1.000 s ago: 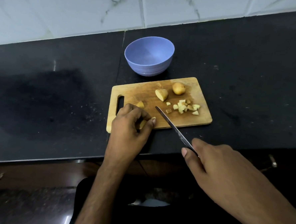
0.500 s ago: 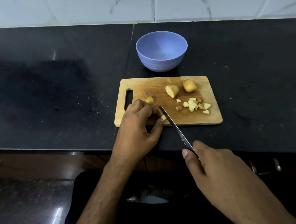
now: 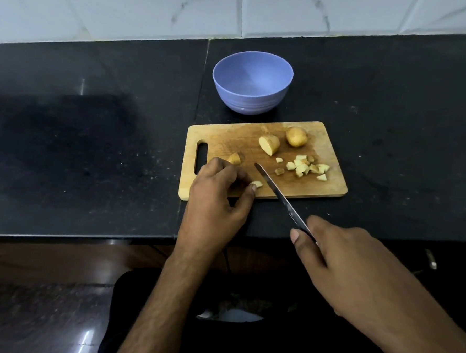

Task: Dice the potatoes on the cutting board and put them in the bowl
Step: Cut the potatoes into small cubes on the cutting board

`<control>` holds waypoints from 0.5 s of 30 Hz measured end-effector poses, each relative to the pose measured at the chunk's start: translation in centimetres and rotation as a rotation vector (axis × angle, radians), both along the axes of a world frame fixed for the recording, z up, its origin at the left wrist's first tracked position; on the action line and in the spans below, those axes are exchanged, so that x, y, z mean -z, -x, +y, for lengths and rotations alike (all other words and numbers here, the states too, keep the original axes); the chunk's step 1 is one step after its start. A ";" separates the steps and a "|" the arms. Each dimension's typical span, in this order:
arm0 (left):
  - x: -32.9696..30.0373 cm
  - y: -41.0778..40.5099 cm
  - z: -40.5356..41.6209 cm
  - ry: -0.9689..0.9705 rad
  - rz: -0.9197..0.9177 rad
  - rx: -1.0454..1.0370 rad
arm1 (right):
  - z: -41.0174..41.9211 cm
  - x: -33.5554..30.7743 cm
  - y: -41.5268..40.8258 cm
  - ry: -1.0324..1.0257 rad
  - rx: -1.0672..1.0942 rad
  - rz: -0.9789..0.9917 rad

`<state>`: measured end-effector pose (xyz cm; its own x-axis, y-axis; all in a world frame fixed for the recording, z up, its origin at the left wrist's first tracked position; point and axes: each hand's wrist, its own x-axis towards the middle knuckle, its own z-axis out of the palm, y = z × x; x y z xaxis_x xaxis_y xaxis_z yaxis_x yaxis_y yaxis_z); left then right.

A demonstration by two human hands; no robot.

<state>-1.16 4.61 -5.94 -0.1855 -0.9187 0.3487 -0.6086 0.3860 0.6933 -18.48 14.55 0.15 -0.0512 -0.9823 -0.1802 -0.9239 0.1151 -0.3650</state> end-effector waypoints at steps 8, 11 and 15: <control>0.3 0.2 -0.1 0.034 -0.012 -0.025 | 0.4 -0.1 -0.4 -0.042 -0.029 0.039; 0.5 0.5 -0.1 0.069 -0.051 -0.051 | 0.2 -0.2 -0.5 -0.052 -0.036 0.042; 0.5 0.5 -0.1 0.074 -0.059 -0.052 | -0.1 0.1 -0.7 -0.063 -0.060 0.064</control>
